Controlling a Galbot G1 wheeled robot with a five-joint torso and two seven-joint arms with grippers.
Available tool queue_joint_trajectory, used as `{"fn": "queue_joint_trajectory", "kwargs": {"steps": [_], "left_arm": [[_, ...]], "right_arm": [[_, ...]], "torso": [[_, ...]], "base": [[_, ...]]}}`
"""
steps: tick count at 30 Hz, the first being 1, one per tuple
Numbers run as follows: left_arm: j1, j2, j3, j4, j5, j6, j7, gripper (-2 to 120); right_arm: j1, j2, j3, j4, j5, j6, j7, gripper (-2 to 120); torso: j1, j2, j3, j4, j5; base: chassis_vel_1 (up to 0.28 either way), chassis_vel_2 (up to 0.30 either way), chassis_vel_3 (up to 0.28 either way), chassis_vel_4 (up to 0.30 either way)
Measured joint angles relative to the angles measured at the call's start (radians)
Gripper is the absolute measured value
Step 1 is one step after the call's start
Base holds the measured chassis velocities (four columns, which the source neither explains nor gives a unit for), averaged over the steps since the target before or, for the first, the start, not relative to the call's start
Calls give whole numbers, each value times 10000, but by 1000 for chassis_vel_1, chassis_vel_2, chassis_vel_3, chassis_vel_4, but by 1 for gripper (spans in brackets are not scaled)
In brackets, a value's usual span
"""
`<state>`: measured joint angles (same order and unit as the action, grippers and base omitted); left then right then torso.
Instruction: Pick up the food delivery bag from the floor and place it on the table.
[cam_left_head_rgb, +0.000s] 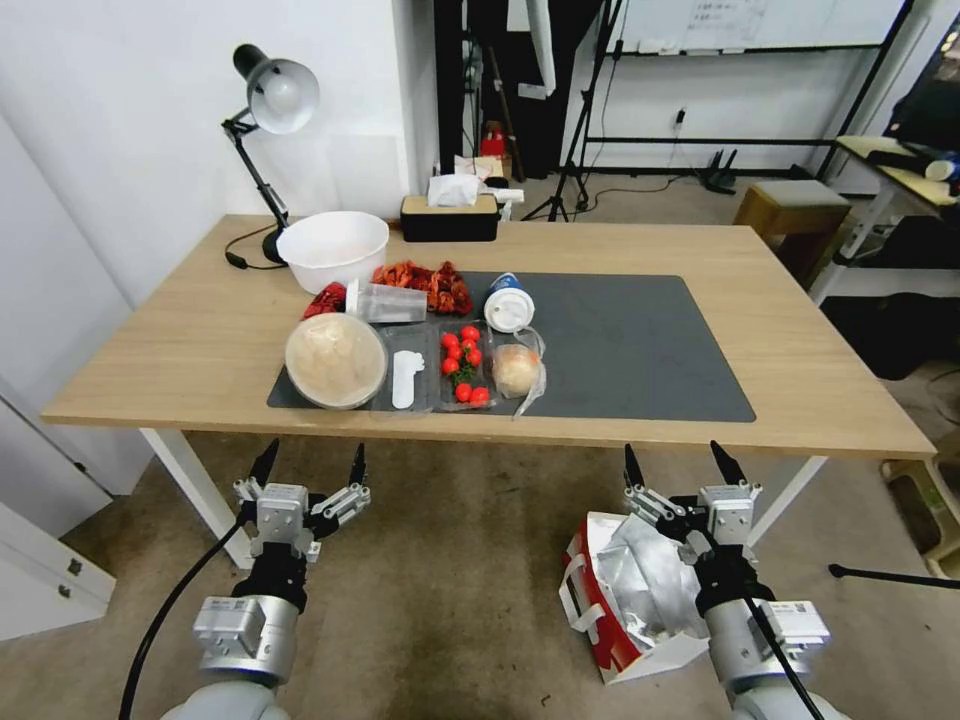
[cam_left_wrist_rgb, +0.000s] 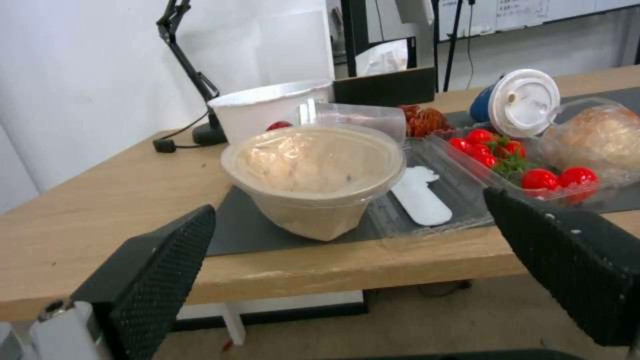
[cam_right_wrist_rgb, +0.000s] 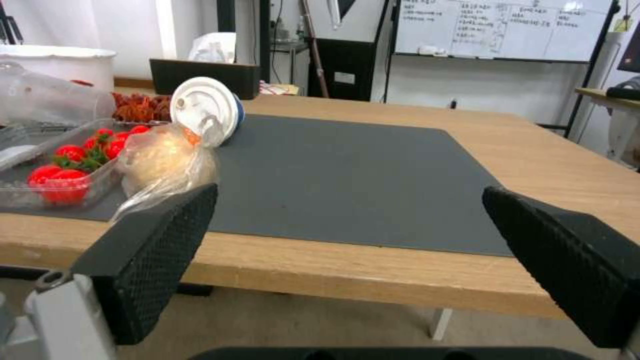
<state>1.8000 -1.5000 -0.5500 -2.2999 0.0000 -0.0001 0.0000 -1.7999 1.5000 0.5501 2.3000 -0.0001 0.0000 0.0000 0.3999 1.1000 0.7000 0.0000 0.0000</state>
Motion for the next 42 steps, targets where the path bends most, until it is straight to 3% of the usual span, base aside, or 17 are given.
{"fn": "queue_joint_trajectory", "kwargs": {"steps": [30,35,36,39,40,42], "left_arm": [[21,-3,14,-16,-49,36,-27,100],[270,-64,201,-386,-514,492,-347,100],[613,-165,469,-909,-1127,1124,-770,100],[634,-171,487,-941,-1161,1164,-796,100],[1143,-332,902,-1730,-2090,2112,-1426,100],[1221,-354,965,-1855,-2234,2260,-1523,100]], "right_arm": [[-32,-11,6,34,47,-83,-47,100],[-282,-105,104,275,446,-652,-383,100],[-521,-193,213,515,886,-1231,-737,100],[-550,-206,228,546,941,-1305,-778,100],[-905,-339,394,902,1579,-2157,-1296,100],[-958,-360,421,955,1688,-2299,-1383,100]], "torso": [[1,0,0,0,1],[1,0,0,0,-2],[1,0,-1,1,0],[1,0,0,1,0],[0,1,-1,1,2],[-1,1,-1,1,3]], "base": [[0,0,0,0],[0,0,0,0],[0,0,0,0],[0,0,0,0],[0,0,0,0],[0,0,0,0]]}}
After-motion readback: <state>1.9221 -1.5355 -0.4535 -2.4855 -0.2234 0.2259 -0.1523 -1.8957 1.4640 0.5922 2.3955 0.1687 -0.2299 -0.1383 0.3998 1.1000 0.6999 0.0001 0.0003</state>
